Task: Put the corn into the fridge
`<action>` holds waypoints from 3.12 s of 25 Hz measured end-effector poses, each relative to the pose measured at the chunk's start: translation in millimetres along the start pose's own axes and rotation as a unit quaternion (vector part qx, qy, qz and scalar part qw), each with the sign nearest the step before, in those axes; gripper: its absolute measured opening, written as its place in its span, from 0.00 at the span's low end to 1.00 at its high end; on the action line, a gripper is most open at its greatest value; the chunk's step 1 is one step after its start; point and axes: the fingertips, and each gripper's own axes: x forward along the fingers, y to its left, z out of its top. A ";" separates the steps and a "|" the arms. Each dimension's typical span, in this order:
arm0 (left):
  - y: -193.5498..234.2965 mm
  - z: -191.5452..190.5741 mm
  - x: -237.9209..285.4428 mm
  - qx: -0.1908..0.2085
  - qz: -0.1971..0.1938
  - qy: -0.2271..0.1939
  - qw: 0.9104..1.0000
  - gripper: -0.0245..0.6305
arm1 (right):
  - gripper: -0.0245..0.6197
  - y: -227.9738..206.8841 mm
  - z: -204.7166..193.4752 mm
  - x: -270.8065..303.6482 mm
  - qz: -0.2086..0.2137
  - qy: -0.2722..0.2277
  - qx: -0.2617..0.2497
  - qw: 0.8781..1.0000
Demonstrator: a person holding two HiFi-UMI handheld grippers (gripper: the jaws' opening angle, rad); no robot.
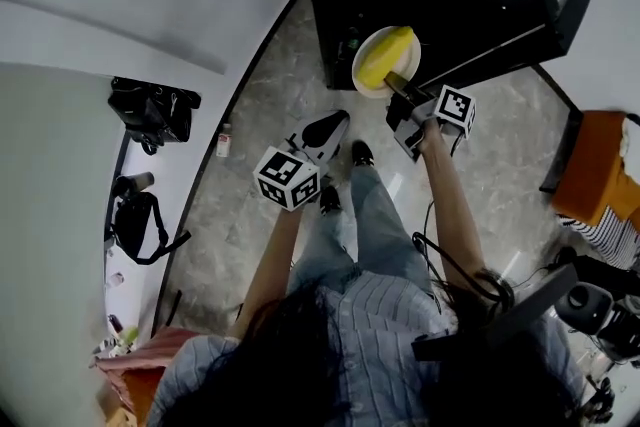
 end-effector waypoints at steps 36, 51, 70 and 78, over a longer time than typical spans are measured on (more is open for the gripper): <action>38.8 -21.8 31.7 -0.037 0.017 0.011 0.999 0.05 | 0.10 -55.3 91.7 133.5 -0.081 0.034 -0.027 0.996; 40.5 -30.3 29.3 -0.054 0.023 0.013 0.998 0.05 | 0.10 -44.8 140.9 146.9 -0.161 0.007 -0.130 0.978; 50.4 -30.6 18.8 -0.067 0.038 0.010 0.997 0.05 | 0.29 -48.7 138.7 144.6 -0.214 -0.018 -0.253 0.943; 52.1 -28.0 11.5 -0.067 0.040 0.006 0.997 0.05 | 0.36 -53.9 140.1 125.6 -0.258 -0.054 -0.248 0.932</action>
